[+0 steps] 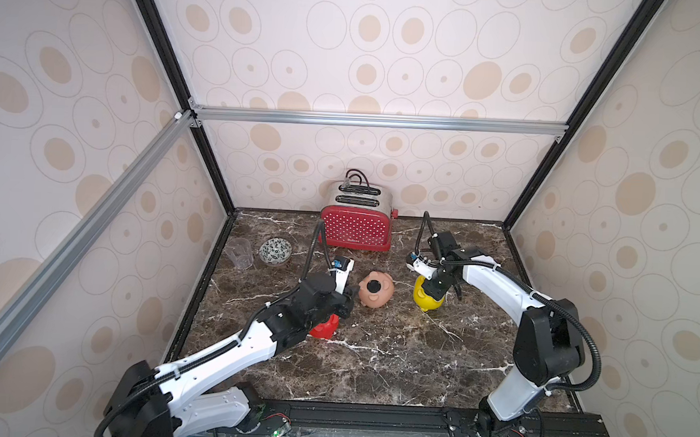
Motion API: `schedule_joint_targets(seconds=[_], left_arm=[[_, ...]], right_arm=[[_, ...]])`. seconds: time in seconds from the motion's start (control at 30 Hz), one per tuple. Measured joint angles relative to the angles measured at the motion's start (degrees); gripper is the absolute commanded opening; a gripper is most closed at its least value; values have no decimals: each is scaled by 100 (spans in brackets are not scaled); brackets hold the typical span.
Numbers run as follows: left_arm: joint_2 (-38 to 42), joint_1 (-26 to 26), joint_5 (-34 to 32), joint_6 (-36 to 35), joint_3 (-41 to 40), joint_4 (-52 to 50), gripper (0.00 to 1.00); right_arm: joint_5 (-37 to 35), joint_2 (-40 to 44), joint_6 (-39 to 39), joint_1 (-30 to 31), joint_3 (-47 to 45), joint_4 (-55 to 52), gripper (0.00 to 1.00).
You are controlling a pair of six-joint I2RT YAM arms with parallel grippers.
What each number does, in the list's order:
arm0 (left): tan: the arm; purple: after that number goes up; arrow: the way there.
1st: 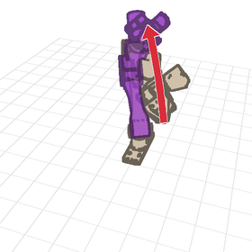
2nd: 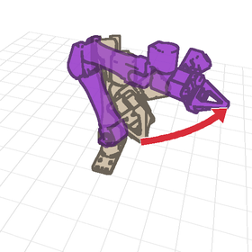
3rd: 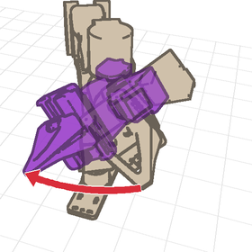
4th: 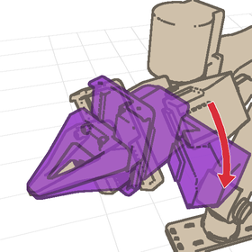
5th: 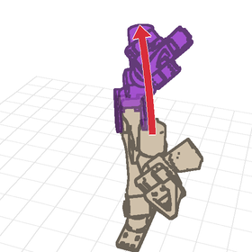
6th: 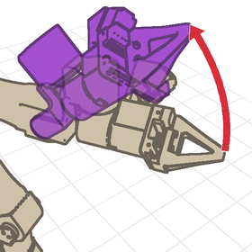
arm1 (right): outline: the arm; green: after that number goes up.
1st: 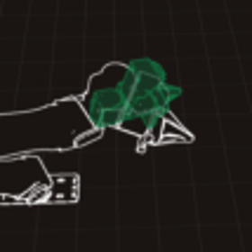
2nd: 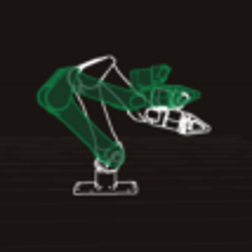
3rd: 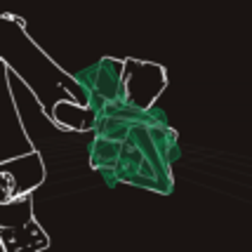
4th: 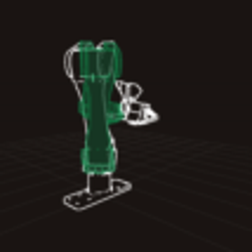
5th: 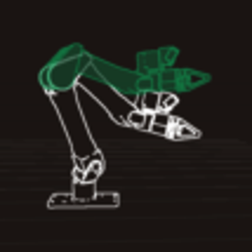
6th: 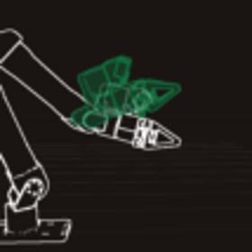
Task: Close piggy banks
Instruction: Insert the knob into the piggy bank, then screw the knob on the piggy bank, then hold the piggy bank at the center of the board.
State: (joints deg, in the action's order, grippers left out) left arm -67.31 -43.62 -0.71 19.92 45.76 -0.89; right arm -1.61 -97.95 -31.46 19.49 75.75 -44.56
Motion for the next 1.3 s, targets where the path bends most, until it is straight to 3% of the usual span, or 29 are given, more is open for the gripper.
schedule_joint_targets(seconds=[0.23, 0.43, 0.8, 1.17, 1.3], left_arm=[[-1794, 994, 1952, 883, 883, 573, 40], [-2894, 1213, 2754, 1012, 1941, 380, 43], [-3252, 1408, 3314, 931, 2726, 142, 44], [-4301, 1438, 3751, 820, 3720, -321, 48], [-4640, 1438, 3993, 901, 3985, -304, 55]], right_arm=[[79, 26, 127, 0, -57, 136, 0], [127, 26, 149, 0, -59, 166, 0], [146, 26, 151, 0, -66, 210, 0], [149, 50, 168, 0, -109, 262, 0], [144, 79, 166, 0, -149, 304, 0]])
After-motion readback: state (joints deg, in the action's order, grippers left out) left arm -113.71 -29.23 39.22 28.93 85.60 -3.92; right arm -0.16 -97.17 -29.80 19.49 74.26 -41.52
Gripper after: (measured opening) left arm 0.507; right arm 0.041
